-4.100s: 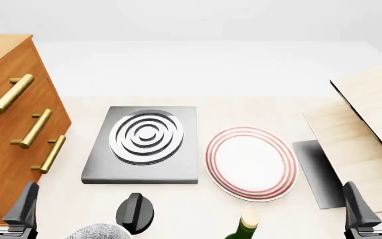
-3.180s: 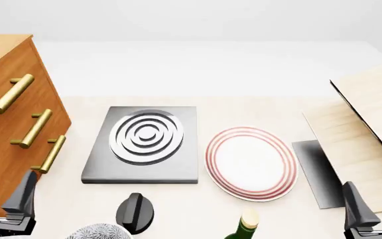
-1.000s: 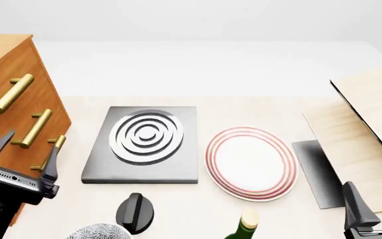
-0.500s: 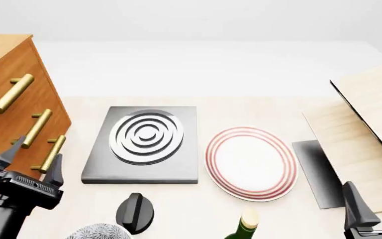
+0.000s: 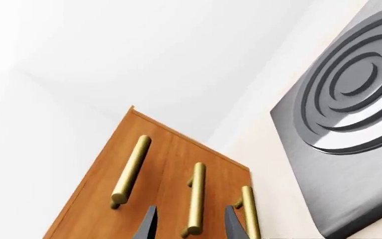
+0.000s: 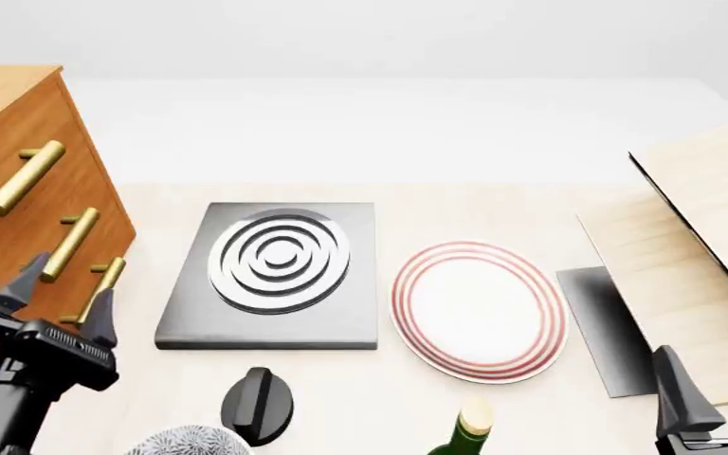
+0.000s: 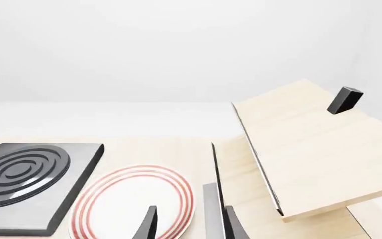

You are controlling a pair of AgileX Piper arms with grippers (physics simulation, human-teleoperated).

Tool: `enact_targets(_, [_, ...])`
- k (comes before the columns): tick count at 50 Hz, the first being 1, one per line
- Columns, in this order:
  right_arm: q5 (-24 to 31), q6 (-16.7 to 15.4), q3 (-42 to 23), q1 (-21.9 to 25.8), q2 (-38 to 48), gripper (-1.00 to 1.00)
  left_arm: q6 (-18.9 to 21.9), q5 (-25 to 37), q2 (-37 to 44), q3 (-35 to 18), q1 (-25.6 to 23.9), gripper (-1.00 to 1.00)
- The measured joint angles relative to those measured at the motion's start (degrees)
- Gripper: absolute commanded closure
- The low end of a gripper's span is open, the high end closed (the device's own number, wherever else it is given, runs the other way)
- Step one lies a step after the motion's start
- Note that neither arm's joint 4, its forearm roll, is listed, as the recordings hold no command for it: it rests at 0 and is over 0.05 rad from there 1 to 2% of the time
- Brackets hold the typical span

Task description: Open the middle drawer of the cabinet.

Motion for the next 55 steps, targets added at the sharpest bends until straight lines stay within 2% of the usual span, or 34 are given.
enact_targets(24, [0.00,0.00,0.00,0.00,0.00,-1.00,3.51,0.00,4.53,-2.23,1.15,-1.00])
enact_targets(55, [0.00,0.00,0.00,0.00,0.00,-1.00,4.74,0.00,10.22,-4.95,3.30,-1.00])
